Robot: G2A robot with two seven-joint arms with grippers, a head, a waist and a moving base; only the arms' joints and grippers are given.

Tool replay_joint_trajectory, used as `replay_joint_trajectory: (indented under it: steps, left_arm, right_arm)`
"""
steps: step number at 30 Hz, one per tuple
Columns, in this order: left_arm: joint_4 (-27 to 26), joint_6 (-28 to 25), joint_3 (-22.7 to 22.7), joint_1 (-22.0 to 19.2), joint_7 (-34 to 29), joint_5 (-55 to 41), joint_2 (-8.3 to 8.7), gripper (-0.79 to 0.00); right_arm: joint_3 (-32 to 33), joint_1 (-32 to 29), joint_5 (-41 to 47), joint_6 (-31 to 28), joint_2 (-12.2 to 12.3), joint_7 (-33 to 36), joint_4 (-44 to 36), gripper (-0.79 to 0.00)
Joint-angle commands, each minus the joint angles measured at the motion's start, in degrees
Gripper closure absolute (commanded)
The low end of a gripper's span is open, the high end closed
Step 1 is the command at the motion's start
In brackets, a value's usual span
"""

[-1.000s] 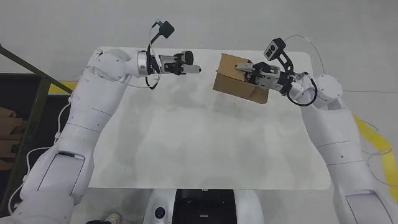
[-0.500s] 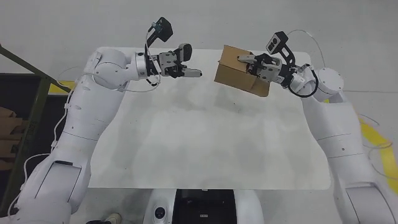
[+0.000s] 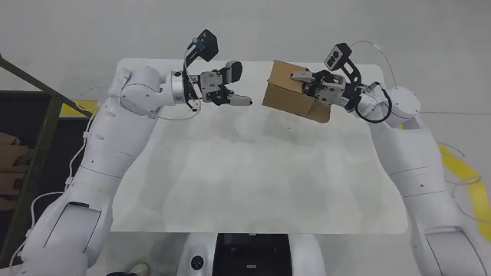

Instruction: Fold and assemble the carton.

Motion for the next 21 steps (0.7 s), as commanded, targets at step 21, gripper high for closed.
replay_joint_trajectory:
  steps: [21]
  left_arm:
    - [5.08,-3.11,14.34,-5.90,16.48,12.07,-0.62,-0.785]
  right_arm:
    - [-4.10,2.58,2.36,-3.75,-1.07,8.12,3.93,0.000]
